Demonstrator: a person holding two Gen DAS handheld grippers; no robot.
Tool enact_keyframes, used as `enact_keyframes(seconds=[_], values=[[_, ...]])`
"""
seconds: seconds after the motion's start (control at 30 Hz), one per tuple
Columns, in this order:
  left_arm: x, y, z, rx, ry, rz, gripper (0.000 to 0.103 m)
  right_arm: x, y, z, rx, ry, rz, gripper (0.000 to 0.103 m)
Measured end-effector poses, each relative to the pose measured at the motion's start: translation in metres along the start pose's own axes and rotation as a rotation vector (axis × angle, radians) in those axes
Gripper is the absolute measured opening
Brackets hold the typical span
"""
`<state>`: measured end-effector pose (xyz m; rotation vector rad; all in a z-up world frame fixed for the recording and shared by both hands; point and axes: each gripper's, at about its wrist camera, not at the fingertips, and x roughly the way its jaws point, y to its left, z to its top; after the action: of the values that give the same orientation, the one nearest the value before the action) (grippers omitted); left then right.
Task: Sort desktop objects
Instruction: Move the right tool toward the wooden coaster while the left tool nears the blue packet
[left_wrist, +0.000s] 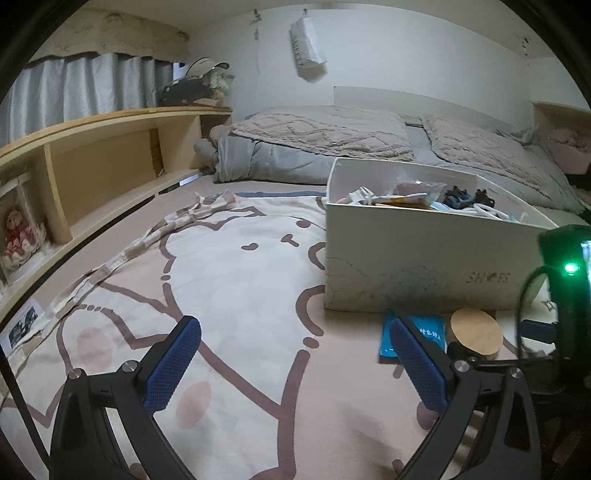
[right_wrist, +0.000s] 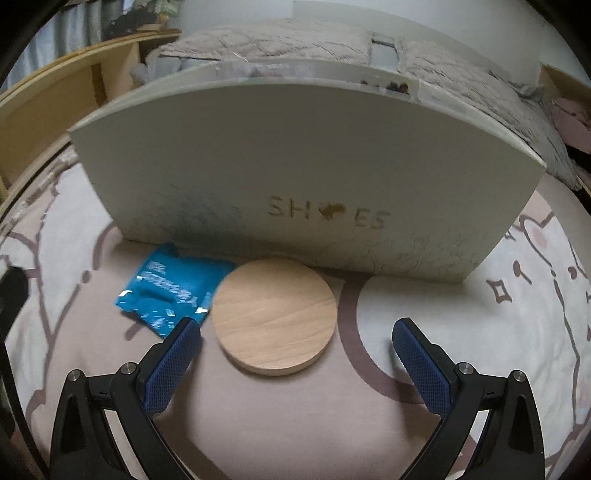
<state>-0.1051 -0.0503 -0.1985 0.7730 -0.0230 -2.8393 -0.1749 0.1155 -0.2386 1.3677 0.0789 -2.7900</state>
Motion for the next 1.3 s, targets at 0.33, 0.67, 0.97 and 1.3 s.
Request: enact_keyframes(seconds=[0.33, 0.67, 0.97, 1.3], values=[[0.007, -0.004, -0.004, 0.022, 0.027, 0.005, 0.103, 0.007, -0.012, -0.001, 0.092, 0.017, -0.041, 0.103], [0.018, 0.002, -0.013, -0.025, 0.095, 0.059, 0.103, 0.003, -0.036, -0.013, 0.272, 0.039, -0.204, 0.103], [0.016, 0.009, -0.015, -0.056, 0.081, 0.123, 0.103, 0.003, -0.008, -0.013, 0.127, 0.036, -0.185, 0.103], [0.018, 0.032, -0.018, -0.17, 0.107, 0.142, 0.103, -0.002, 0.016, -0.021, 0.007, 0.014, -0.213, 0.103]])
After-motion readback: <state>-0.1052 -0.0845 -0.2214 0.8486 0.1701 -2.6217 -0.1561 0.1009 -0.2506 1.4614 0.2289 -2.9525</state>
